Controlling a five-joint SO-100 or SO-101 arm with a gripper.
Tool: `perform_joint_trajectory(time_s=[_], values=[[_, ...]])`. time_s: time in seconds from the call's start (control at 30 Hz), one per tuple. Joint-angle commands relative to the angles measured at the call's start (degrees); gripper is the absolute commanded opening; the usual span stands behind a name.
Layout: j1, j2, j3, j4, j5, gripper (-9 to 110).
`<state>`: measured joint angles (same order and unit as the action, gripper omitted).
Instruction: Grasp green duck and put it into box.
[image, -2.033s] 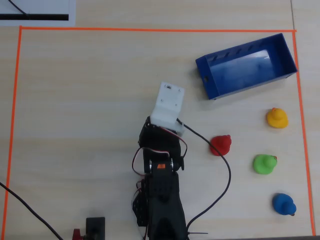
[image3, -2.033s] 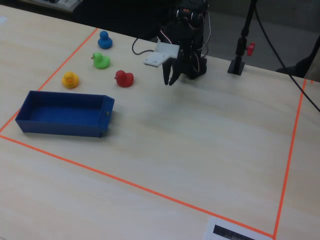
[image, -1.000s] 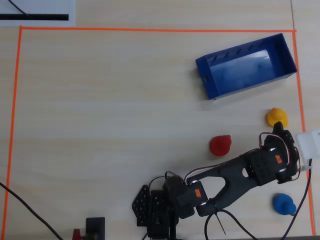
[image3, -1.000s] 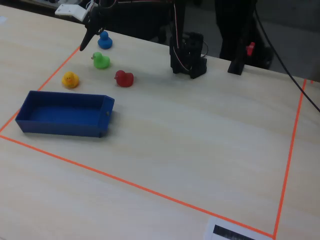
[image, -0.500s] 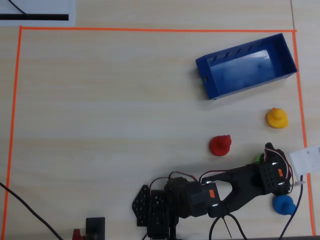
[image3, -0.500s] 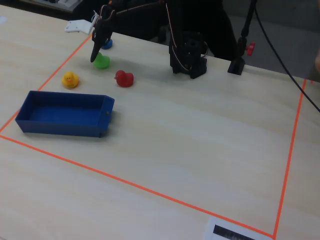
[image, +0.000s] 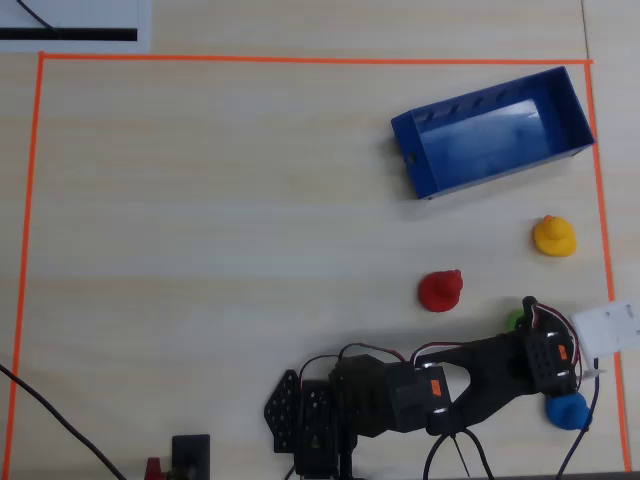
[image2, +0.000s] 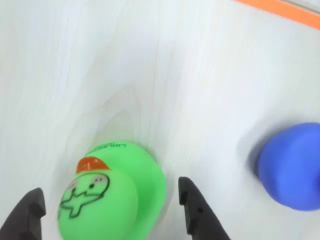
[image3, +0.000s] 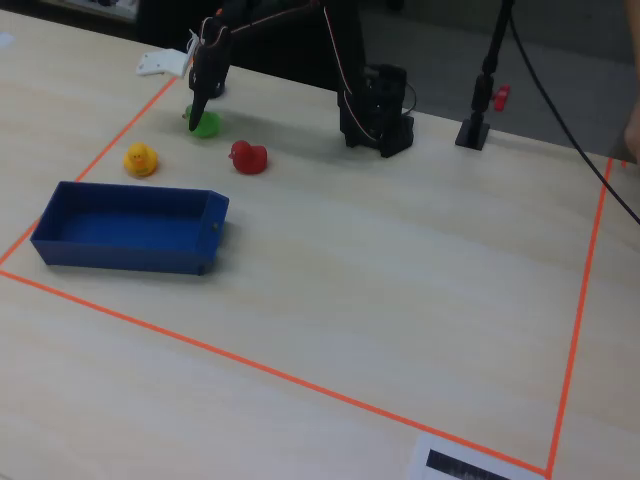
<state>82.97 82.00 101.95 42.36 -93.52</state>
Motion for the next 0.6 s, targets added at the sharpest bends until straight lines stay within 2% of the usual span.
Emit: perform_joint_trajectory(time_s=[0.0,0.27,0.57], values=[[0.0,0.2,-2.6,-1.6,-0.8,35],[-0.6,-0.4,-3.3,0.4,-5.7,2],[-1.2,-0.7,-7.6,2.5,-5.9,0]])
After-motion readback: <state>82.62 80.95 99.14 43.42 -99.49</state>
